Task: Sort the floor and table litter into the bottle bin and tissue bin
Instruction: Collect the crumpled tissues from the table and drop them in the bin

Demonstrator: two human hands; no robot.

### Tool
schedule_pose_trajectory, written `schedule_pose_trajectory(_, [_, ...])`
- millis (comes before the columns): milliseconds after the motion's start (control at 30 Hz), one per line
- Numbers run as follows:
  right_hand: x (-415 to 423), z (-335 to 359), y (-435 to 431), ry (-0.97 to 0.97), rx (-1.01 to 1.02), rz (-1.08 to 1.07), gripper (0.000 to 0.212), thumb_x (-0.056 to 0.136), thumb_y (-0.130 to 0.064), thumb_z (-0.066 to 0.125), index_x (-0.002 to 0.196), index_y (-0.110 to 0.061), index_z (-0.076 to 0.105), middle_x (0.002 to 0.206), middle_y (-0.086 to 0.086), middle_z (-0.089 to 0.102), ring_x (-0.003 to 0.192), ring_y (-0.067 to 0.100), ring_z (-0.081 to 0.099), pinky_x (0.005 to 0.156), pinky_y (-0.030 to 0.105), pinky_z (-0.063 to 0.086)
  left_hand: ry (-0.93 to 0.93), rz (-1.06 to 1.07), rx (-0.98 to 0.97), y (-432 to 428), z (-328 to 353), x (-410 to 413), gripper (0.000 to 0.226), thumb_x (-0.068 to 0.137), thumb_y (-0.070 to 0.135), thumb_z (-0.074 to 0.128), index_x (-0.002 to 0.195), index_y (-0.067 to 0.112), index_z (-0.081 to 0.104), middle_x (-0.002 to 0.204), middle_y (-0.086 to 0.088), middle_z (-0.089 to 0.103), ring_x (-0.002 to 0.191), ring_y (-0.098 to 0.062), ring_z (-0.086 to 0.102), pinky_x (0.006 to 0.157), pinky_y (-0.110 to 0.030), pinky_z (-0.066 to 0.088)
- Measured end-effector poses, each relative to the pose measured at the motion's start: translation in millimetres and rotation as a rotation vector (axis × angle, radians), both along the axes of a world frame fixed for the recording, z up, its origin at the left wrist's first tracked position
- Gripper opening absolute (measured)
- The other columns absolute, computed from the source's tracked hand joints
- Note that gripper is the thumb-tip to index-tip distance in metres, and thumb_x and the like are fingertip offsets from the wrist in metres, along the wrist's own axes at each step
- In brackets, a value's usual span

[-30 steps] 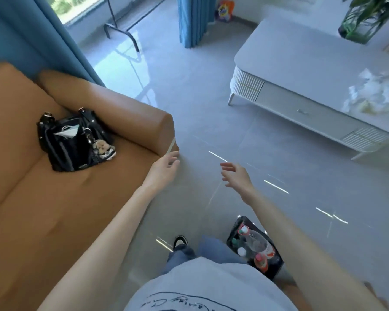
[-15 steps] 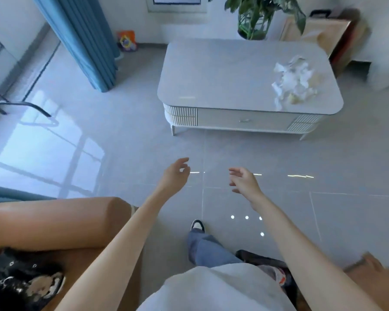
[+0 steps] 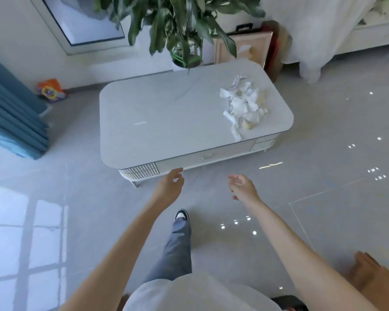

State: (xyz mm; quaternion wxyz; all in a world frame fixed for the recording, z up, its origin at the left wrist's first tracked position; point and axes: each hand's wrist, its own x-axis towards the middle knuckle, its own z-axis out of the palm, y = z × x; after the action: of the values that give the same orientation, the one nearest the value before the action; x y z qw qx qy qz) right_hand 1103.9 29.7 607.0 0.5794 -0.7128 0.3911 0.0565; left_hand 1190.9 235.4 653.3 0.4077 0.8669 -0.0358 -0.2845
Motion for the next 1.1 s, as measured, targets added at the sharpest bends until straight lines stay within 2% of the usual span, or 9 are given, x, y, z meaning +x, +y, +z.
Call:
schedule_pose_trajectory(67, [29.9, -0.9, -19.4, 0.010, -0.008, -0.033, 0.024, 0.090, -0.008, 0.049, 0.107, -0.022, 0.058, 0.116, 0.003, 0.058, 0.078, 0.016, 0.054, 0.063, 0.025, 0.047, -0.008, -0.043, 0.007, -21.4, -2.6, 37.2, 0.038, 0.099, 0.024, 0.041, 0.136, 0.026, 0.046, 0.129, 0.004, 0.056, 0.089, -0.015, 0.056, 0.064, -0.018, 0.040])
schedule_pose_trajectory(167, [73.2, 0.6, -52.0, 0.047, -0.016, -0.075, 0.027, 0.090, -0.008, 0.049, 0.112, -0.022, 0.058, 0.121, 0.002, 0.058, 0.084, 0.018, 0.056, 0.072, 0.032, 0.049, 0.022, -0.109, 0.006, -59.0, -4.1, 93.3, 0.037, 0.098, 0.023, 0.043, 0.135, 0.025, 0.048, 0.128, 0.002, 0.058, 0.110, -0.019, 0.056, 0.081, -0.023, 0.041])
schedule_pose_trajectory(233, [98.6, 3.2, -77.6, 0.050, -0.040, -0.090, 0.028, 0.089, -0.010, 0.051, 0.110, -0.026, 0.058, 0.125, 0.002, 0.058, 0.098, 0.018, 0.057, 0.084, 0.037, 0.050, 0.041, -0.159, 0.011, -86.8, -4.1, 128.1, 0.037, 0.098, 0.023, 0.042, 0.134, 0.026, 0.048, 0.128, 0.003, 0.058, 0.117, -0.018, 0.053, 0.089, -0.026, 0.043])
schedule_pose_trajectory(367, [142.8, 13.4, -136.8, 0.068, -0.093, -0.115, 0.033, 0.088, -0.008, 0.050, 0.119, -0.019, 0.058, 0.125, 0.001, 0.057, 0.111, 0.016, 0.054, 0.097, 0.040, 0.047, 0.082, -0.238, 0.009, -152.1, -5.2, 187.1, 0.036, 0.098, 0.024, 0.042, 0.133, 0.028, 0.048, 0.124, 0.004, 0.057, 0.107, -0.017, 0.056, 0.077, -0.022, 0.041])
schedule_pose_trajectory(467, [171.3, 10.8, -187.0, 0.067, -0.123, -0.132, 0.034, 0.088, -0.009, 0.049, 0.119, -0.021, 0.058, 0.124, 0.000, 0.057, 0.102, 0.014, 0.054, 0.096, 0.038, 0.047, 0.098, -0.266, -0.004, -205.5, -13.7, 219.0, 0.036, 0.097, 0.024, 0.043, 0.132, 0.028, 0.049, 0.121, 0.005, 0.058, 0.104, -0.018, 0.057, 0.075, -0.021, 0.040])
schedule_pose_trajectory(600, [208.8, -6.2, -260.7, 0.087, -0.101, -0.115, 0.031, 0.089, -0.012, 0.049, 0.115, -0.028, 0.057, 0.124, -0.004, 0.056, 0.110, 0.014, 0.054, 0.099, 0.043, 0.047, 0.123, -0.253, -0.018, -275.3, -31.6, 250.2, 0.036, 0.097, 0.025, 0.043, 0.132, 0.029, 0.049, 0.121, 0.006, 0.058, 0.093, -0.012, 0.055, 0.072, -0.019, 0.040])
schedule_pose_trajectory(733, [247.9, -22.0, -344.8, 0.142, -0.119, 0.034, 0.033, 0.089, -0.014, 0.051, 0.119, -0.026, 0.056, 0.129, -0.001, 0.052, 0.111, 0.020, 0.054, 0.101, 0.046, 0.045, 0.110, -0.152, 0.015, -347.9, -53.5, 278.7, 0.036, 0.097, 0.023, 0.044, 0.132, 0.027, 0.050, 0.123, 0.003, 0.059, 0.097, -0.013, 0.054, 0.077, -0.022, 0.040])
schedule_pose_trajectory(867, [280.8, -21.2, -413.6, 0.216, -0.135, 0.193, 0.035, 0.088, -0.013, 0.048, 0.120, -0.025, 0.055, 0.131, 0.000, 0.050, 0.096, 0.019, 0.052, 0.098, 0.040, 0.046, 0.156, -0.019, 0.046, -412.8, -61.3, 293.9, 0.036, 0.097, 0.022, 0.043, 0.131, 0.027, 0.050, 0.122, 0.003, 0.060, 0.098, -0.016, 0.055, 0.079, -0.025, 0.042])
schedule_pose_trajectory(1100, [358.2, -36.8, -484.9, 0.260, -0.187, 0.386, 0.035, 0.090, -0.015, 0.048, 0.123, -0.024, 0.053, 0.135, 0.001, 0.046, 0.122, 0.019, 0.044, 0.088, 0.024, 0.034, 0.222, 0.200, 0.033, -480.2, -83.8, 330.9, 0.039, 0.096, 0.019, 0.044, 0.134, 0.023, 0.049, 0.127, -0.001, 0.059, 0.116, -0.020, 0.055, 0.085, -0.022, 0.040])
